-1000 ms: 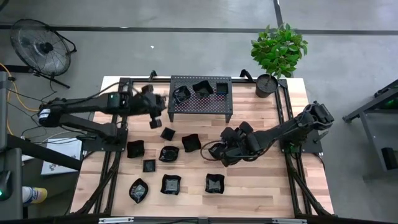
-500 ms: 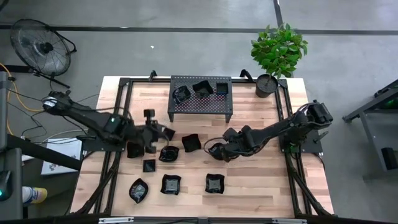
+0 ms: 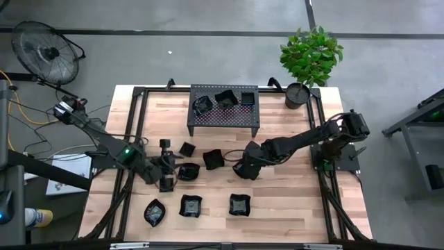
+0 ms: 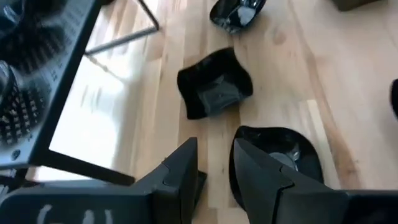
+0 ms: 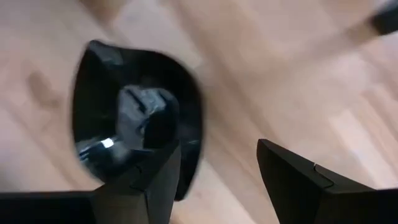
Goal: Pick & Place Mini shaped plates
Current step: Stack the leaf shaped plate on top of the leaf shaped plate on the shelf
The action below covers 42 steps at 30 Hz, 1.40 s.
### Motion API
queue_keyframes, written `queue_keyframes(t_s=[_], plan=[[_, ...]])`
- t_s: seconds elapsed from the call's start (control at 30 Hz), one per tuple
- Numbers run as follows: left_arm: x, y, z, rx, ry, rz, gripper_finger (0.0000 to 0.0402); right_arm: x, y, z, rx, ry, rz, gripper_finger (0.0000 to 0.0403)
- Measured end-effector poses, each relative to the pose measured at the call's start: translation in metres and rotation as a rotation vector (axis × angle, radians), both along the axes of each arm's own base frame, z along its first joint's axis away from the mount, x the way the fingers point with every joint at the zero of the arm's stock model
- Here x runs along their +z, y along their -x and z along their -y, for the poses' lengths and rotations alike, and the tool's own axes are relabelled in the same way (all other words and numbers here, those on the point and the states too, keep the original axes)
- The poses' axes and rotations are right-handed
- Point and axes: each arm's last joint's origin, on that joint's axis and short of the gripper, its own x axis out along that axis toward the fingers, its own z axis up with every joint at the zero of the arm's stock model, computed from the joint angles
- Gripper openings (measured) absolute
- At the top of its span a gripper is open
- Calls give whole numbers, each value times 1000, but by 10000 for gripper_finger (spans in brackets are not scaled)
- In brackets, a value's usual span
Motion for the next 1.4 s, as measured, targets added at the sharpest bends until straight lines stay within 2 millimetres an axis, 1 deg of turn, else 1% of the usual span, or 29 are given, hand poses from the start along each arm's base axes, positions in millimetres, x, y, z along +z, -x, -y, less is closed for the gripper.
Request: queue_keyframes(t_s=[0.37, 0.5, 0.63, 0.8, 1.2, 1.3, 1.4], plan=[[5, 16, 29, -130, -7, 84, 101, 0, -1, 0, 56, -28, -2, 208], [7, 22, 37, -134, -38, 132, 101, 0, -1, 0, 74, -48, -6, 208], [7, 24, 37, -119, -66, 147, 101, 0, -1, -1, 84, -65, -9, 208], [6, 24, 39, -162, -16, 121, 101, 0, -1, -1, 98, -70, -10, 208], [6, 25, 39, -171, -15, 109, 101, -4, -4, 2, 123, -85, -10, 208], [6, 25, 39, -171, -14, 109, 101, -8, -5, 2, 126, -86, 2, 208], [6, 25, 39, -171, -14, 109, 101, -19, 0, 3, 113, -113, 9, 208]])
